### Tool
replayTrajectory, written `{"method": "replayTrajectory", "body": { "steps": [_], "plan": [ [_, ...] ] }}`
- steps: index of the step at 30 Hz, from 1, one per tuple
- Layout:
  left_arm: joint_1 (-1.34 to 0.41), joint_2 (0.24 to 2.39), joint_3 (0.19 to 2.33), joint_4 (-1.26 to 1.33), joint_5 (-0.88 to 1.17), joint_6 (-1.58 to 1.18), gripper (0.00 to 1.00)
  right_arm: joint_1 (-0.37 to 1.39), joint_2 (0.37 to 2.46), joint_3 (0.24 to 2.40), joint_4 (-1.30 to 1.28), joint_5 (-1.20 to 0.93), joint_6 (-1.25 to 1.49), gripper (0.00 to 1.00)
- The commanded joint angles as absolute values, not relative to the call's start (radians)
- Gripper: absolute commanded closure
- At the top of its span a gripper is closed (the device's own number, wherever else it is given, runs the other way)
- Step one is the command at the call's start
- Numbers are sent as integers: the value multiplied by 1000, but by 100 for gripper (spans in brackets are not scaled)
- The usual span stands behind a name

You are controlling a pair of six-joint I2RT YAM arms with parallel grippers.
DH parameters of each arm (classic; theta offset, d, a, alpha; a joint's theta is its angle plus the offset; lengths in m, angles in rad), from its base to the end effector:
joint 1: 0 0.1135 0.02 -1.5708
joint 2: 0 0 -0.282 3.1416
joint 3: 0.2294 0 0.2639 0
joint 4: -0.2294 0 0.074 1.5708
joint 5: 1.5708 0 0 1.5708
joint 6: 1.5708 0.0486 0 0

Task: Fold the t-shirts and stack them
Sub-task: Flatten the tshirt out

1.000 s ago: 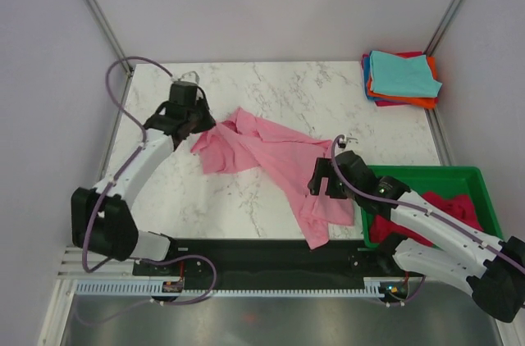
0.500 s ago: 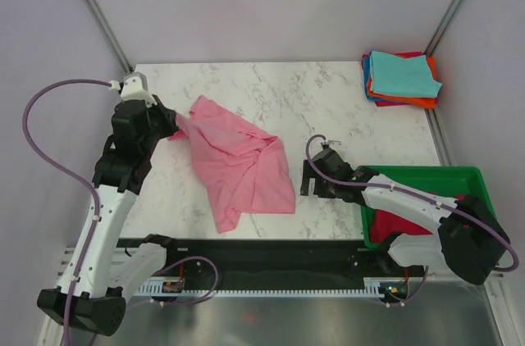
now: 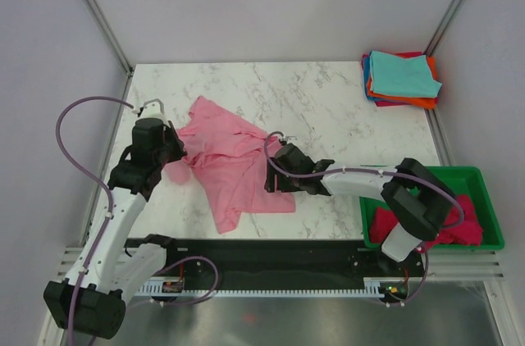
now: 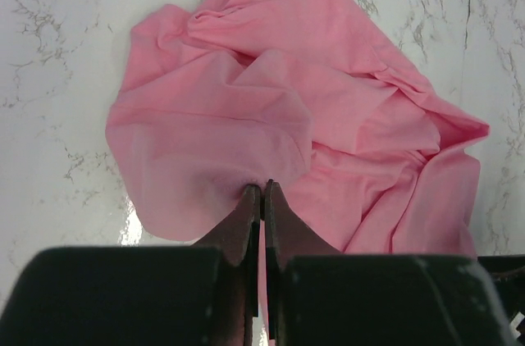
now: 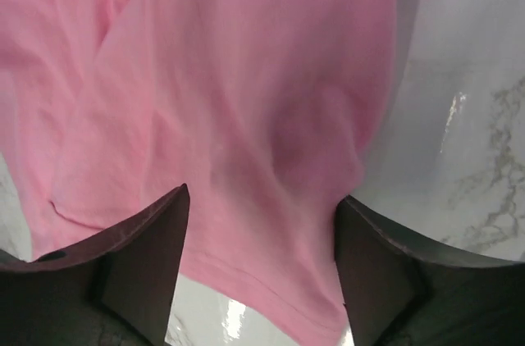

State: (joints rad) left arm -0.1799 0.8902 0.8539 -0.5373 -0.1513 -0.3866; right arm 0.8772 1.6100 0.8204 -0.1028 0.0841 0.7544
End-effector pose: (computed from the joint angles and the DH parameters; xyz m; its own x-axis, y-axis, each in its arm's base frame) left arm 0.2021 -0.0293 0.3171 -0.5142 -0.2853 -0.8088 -0.1528 0.9584 -0.2409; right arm 0.2150 0.2523 0.1597 -0.8644 0.0278 -0.5021 -0.1929 0.9038 0.3821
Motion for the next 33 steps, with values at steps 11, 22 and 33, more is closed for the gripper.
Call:
{"method": "replayTrajectory", "body": {
  "steps": [11,22,33],
  "plan": [
    [-176,793,835,-479,-244,-364,98,594,1769,1107,-297,218,574,100],
    [-176,747,813,-468,-242,-365,98,325,2011,1709,-399,78,354,84],
    [-176,805,808,-453,-98,-370,98,321,1665,1368,-445,91,419,11]
  ]
}}
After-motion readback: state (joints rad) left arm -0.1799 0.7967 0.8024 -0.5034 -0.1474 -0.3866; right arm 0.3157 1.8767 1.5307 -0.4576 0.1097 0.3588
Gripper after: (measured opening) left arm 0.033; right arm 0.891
